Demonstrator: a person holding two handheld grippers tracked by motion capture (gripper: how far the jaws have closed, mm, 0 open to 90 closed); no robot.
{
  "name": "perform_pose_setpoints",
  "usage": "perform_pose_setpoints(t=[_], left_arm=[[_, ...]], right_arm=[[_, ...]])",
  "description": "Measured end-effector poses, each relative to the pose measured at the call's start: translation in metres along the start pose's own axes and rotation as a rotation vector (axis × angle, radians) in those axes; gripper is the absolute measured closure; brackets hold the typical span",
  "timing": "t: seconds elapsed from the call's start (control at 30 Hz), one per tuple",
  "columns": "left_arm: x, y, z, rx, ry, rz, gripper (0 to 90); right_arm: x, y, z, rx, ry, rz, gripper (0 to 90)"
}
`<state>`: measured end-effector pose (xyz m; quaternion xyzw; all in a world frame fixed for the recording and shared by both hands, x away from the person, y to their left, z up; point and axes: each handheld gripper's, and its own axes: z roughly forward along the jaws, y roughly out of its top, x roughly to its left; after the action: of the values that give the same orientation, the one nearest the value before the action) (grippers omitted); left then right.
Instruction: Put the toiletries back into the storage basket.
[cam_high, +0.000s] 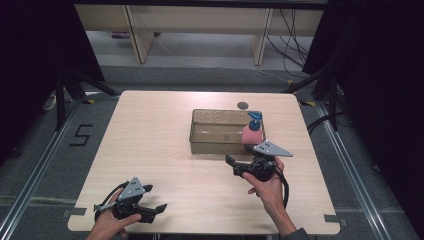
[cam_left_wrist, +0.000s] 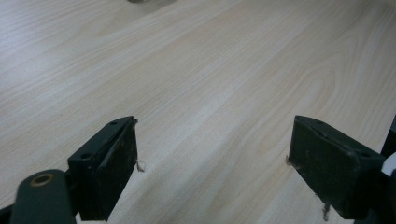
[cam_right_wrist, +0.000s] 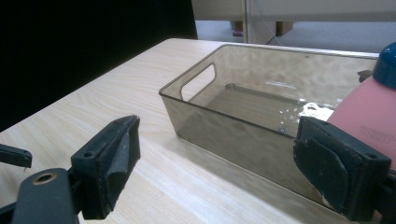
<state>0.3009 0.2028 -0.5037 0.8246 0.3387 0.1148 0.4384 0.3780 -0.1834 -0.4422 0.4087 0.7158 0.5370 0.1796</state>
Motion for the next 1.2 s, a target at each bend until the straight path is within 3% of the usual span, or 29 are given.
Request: perform_pose_setpoints(t=[0.03, 0.2, 0.23, 0.3, 0.33, 0.4, 0.47, 0.57, 0.6, 0.63, 0.7, 0.73, 0.83, 0.9, 0.93, 1.0, 1.07, 1.1, 1.2], left_arm=[[0.000, 0.000, 0.000, -0.006, -0.001, -0.007, 14.9], [-0.001, 0.000, 0.000, -0.006, -0.002, -0.011, 14.9], [0.000, 0.001, 0.000, -0.003, -0.002, -0.008, 14.9], [0.000, 0.000, 0.000, -0.006, 0.000, -0.007, 14.9], [0.000, 0.000, 0.000, 0.000, 0.001, -0.007, 14.9], [0.000, 0.001, 0.000, 0.001, 0.001, -0.007, 14.9], [0.000, 0.001, 0.000, 0.001, 0.001, -0.007, 14.9], [0.000, 0.001, 0.000, 0.005, 0.007, -0.008, 14.9], [0.000, 0.001, 0.000, 0.005, 0.007, -0.008, 14.9], [0.002, 0.001, -0.002, 0.023, 0.015, 0.013, 14.9], [0.000, 0.001, -0.001, 0.004, 0.007, -0.008, 14.9], [0.000, 0.001, -0.001, 0.004, 0.007, -0.008, 14.9], [0.000, 0.001, 0.000, 0.005, 0.007, -0.007, 14.9], [0.000, 0.001, 0.000, 0.006, 0.007, -0.008, 14.9], [0.000, 0.001, 0.000, 0.005, 0.007, -0.008, 14.9], [0.002, 0.001, -0.002, 0.025, 0.016, 0.015, 14.9], [0.001, 0.001, -0.001, 0.018, 0.014, 0.007, 14.9], [0.001, 0.001, -0.001, 0.020, 0.015, 0.008, 14.9], [0.001, 0.001, 0.000, -0.008, 0.005, -0.012, 14.9]], right_arm=[[0.003, 0.000, -0.001, 0.006, 0.013, 0.029, 15.4], [0.004, -0.002, -0.002, -0.001, 0.025, 0.020, 15.4], [0.004, -0.002, -0.002, 0.007, 0.009, 0.003, 15.4], [0.006, -0.002, -0.004, 0.015, 0.021, 0.029, 15.5], [0.005, -0.003, -0.004, 0.005, 0.014, -0.001, 15.5], [0.006, -0.004, -0.004, -0.007, 0.037, 0.007, 15.5], [0.008, -0.004, -0.006, 0.016, 0.020, 0.020, 15.5], [0.007, -0.005, -0.006, 0.000, 0.021, -0.006, 15.5], [0.009, -0.006, -0.006, 0.008, 0.030, 0.021, 15.6], [0.008, -0.006, -0.007, 0.011, 0.024, 0.004, 15.6], [0.008, -0.007, -0.007, 0.003, 0.026, -0.007, 15.6], [0.011, -0.008, -0.007, 0.003, 0.039, 0.027, 15.5], [0.010, -0.009, -0.009, 0.003, 0.035, -0.004, 15.5], [0.012, -0.010, -0.010, 0.016, 0.039, 0.014, 15.6], [0.011, -0.010, -0.010, 0.009, 0.027, -0.009, 15.6], [0.012, -0.011, -0.011, 0.001, 0.038, -0.003, 15.6], [0.014, -0.013, -0.011, 0.004, 0.051, 0.020, 15.6], [0.013, -0.013, -0.011, 0.010, 0.050, -0.005, 15.6], [0.015, -0.015, -0.012, 0.000, 0.044, -0.005, 15.6]])
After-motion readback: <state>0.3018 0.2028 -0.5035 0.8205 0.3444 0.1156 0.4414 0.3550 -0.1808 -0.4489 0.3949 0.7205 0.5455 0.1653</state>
